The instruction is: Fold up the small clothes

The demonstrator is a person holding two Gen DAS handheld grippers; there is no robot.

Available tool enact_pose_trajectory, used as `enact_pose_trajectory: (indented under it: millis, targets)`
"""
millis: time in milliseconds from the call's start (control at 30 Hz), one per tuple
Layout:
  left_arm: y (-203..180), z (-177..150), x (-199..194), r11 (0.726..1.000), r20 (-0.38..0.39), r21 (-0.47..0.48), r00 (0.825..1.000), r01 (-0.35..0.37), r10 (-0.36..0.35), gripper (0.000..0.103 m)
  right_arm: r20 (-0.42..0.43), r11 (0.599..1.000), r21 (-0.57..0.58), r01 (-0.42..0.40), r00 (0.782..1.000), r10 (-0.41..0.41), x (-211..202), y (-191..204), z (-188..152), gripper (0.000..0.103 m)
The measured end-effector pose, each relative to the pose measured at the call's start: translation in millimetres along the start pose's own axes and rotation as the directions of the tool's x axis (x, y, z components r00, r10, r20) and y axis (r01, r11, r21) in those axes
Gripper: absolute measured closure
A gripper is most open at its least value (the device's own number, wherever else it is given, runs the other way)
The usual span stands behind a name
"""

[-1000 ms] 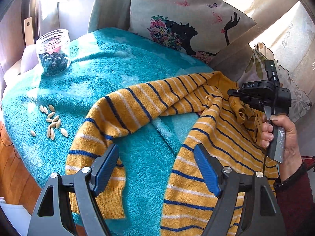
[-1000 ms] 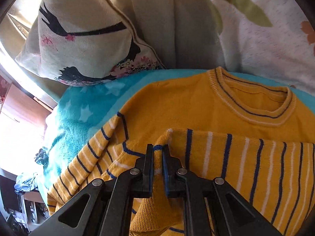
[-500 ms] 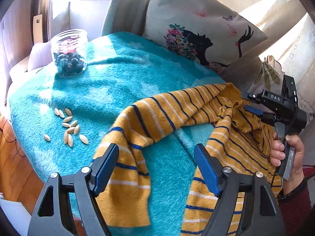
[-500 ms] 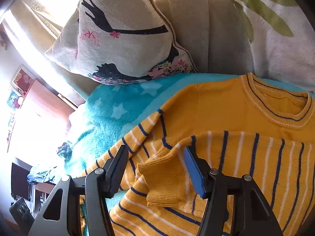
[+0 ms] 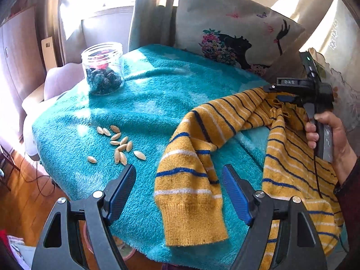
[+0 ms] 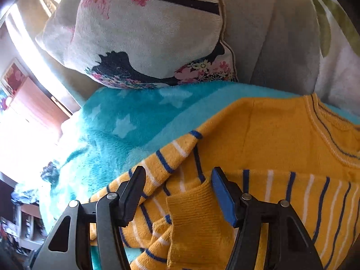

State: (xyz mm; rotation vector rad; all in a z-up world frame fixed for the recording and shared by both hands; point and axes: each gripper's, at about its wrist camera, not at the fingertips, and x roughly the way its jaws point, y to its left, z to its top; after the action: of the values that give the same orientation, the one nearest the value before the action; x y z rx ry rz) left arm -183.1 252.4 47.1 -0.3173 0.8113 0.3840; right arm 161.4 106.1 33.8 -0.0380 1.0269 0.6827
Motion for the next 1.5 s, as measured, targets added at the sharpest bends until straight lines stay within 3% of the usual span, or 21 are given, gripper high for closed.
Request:
enact_pose_trajectory:
  millis: [133, 200, 233, 267, 367, 467, 600, 733, 867, 1000, 1167, 1233, 1300, 1333, 1367, 1400, 1433, 1500]
  targets:
    - [-23.0, -6.9, 7.6, 0.986, 0.005, 0.161, 0.999, -0.053, 0.053, 0.025, 0.014, 0.997, -0.077, -0.02, 1.0, 0.022, -17.9, 17.0, -5.7, 0.037]
    - [-31.0, -9.7, 23.0, 0.97, -0.049, 0.227, 0.993, -0.089, 0.103, 0.043, 0.029, 0.995, -0.092, -0.045, 0.998, 0.048, -36.2, 20.3, -12.0, 0.037]
    - [-32.5, -10.7, 32.4, 0.962, -0.091, 0.253, 0.988, -0.102, 0.128, 0.077, 0.035, 0.994, -0.098, -0.057, 0.998, 0.061, -43.5, 21.1, -13.9, 0.037]
    - [-31.4, -10.3, 39.4, 0.959, -0.126, 0.265, 0.983, -0.1, 0.137, 0.092, 0.044, 0.992, -0.107, -0.059, 0.997, 0.064, -53.1, 20.8, -16.4, 0.037]
    - [-19.5, 5.0, 36.2, 0.98, -0.182, 0.197, 0.982, -0.009, 0.046, 0.095, 0.093, 0.99, -0.141, -0.032, 0.995, 0.046, -90.1, 13.5, -26.5, 0.037]
    - [7.3, 34.8, 26.1, 0.985, -0.217, 0.002, 0.962, 0.17, -0.166, 0.095, 0.14, 0.992, -0.126, -0.004, 0.99, 0.022, -123.7, -7.9, -36.2, 0.037]
    - [23.5, 86.8, 6.3, 0.924, -0.148, -0.176, 0.919, 0.34, -0.366, 0.095, 0.178, 1.0, -0.03, 0.001, 0.984, 0.004, -157.9, -52.3, -50.7, 0.037]
    - [-5.3, 141.6, -5.4, 0.861, -0.082, -0.221, 0.87, 0.459, -0.485, 0.095, 0.197, 0.995, 0.093, -0.027, 0.98, 0.008, -188.2, -100.8, -71.7, 0.037]
    - [-77.9, 183.3, -8.5, 0.818, -0.065, -0.16, 0.821, 0.553, -0.567, 0.095, 0.236, 0.984, 0.174, -0.027, 0.972, -0.015, -217.5, -139.0, -98.2, 0.037]
    - [-185.0, 194.4, -3.0, 0.761, -0.135, -0.058, 0.75, 0.646, -0.648, 0.095, 0.282, 0.964, 0.266, -0.027, 0.958, -0.051, -247.0, -178.4, -125.4, 0.037]
    - [-318.5, 166.0, 24.1, 0.667, -0.276, 0.067, 0.656, 0.742, -0.702, 0.091, 0.287, 0.925, 0.379, -0.003, 0.951, -0.114, -270.0, -229.3, -158.2, 0.037]
    - [-351.3, 150.4, 43.8, 0.647, -0.354, 0.061, 0.622, 0.76, -0.698, 0.086, 0.276, 0.907, 0.42, -0.003, 0.953, -0.125, -272.6, -246.5, -167.5, 0.037]
    - [-366.3, 135.5, 53.7, 0.607, -0.424, 0.038, 0.563, 0.794, -0.71, 0.085, 0.275, 0.896, 0.444, -0.006, 0.953, -0.13, -277.8, -259.0, -175.7, 0.035]
    - [-367.7, 130.1, 53.6, 0.587, -0.441, 0.034, 0.54, 0.808, -0.717, 0.08, 0.276, 0.893, 0.45, -0.004, 0.952, -0.135, -281.1, -263.5, -178.5, 0.034]
    - [-365.1, 127.3, 50.4, 0.578, -0.442, 0.037, 0.532, 0.815, -0.722, 0.068, 0.276, 0.893, 0.45, 0.001, 0.951, -0.139, -283.7, -266.1, -179.4, 0.034]
    - [-359.9, 125.9, 46.7, 0.583, -0.433, 0.044, 0.541, 0.811, -0.721, 0.061, 0.275, 0.896, 0.444, 0.003, 0.951, -0.14, -284.4, -266.8, -178.6, 0.034]
    - [-350.7, 125.2, 41.2, 0.591, -0.419, 0.051, 0.555, 0.805, -0.719, 0.049, 0.277, 0.899, 0.437, 0.001, 0.951, -0.135, -283.3, -267.0, -176.4, 0.034]
    - [-330.6, 127.4, 32.8, 0.617, -0.387, 0.073, 0.592, 0.784, -0.707, 0.042, 0.276, 0.91, 0.414, -0.011, 0.954, -0.114, -278.2, -263.8, -170.1, 0.034]
